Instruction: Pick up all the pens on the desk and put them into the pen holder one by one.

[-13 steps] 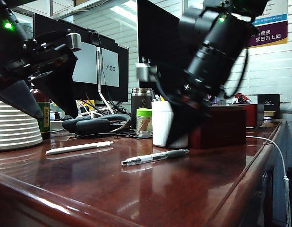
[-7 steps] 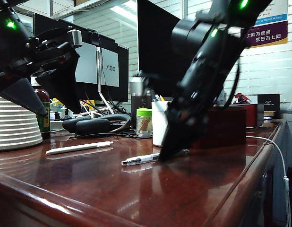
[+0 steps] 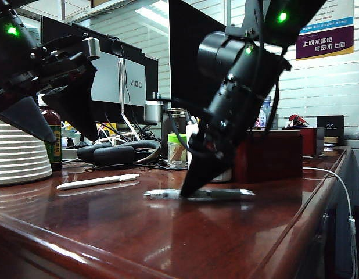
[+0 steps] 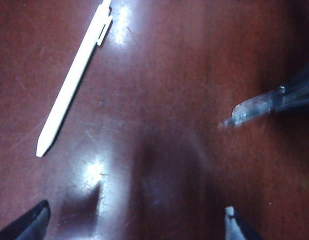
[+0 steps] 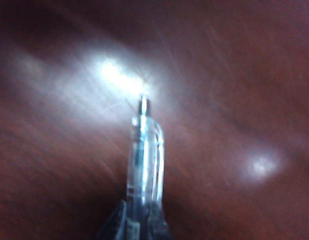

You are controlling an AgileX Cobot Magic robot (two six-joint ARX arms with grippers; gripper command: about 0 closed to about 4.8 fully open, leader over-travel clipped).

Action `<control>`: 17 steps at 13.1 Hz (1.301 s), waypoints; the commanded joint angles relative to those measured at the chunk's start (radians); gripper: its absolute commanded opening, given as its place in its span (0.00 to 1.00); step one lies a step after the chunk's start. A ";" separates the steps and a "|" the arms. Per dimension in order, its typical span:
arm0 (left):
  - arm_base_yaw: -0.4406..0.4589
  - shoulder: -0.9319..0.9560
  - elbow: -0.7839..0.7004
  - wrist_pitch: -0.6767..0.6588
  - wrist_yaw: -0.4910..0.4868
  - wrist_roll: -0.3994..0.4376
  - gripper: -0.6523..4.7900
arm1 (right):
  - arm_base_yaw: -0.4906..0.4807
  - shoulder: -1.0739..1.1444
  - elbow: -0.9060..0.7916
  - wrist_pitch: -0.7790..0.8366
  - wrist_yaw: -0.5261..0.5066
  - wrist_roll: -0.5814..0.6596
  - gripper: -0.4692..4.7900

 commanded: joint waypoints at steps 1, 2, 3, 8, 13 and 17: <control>0.000 -0.003 0.002 0.002 0.000 -0.003 1.00 | -0.002 0.011 -0.009 -0.036 0.043 0.035 0.08; 0.000 -0.003 0.002 0.002 0.000 -0.003 1.00 | -0.002 0.006 0.002 -0.033 0.041 0.089 0.08; 0.000 -0.003 0.002 0.002 0.000 -0.003 1.00 | -0.001 -0.003 0.021 -0.032 0.018 0.120 0.08; 0.000 -0.003 0.002 0.002 0.000 -0.003 1.00 | -0.002 -0.146 0.130 0.269 -0.098 0.441 0.08; 0.000 -0.003 0.002 0.009 0.000 -0.003 1.00 | -0.044 -0.226 0.141 0.757 -0.031 0.769 0.08; 0.000 -0.003 0.002 0.011 -0.024 -0.003 1.00 | -0.098 -0.225 0.003 0.970 0.092 0.892 0.08</control>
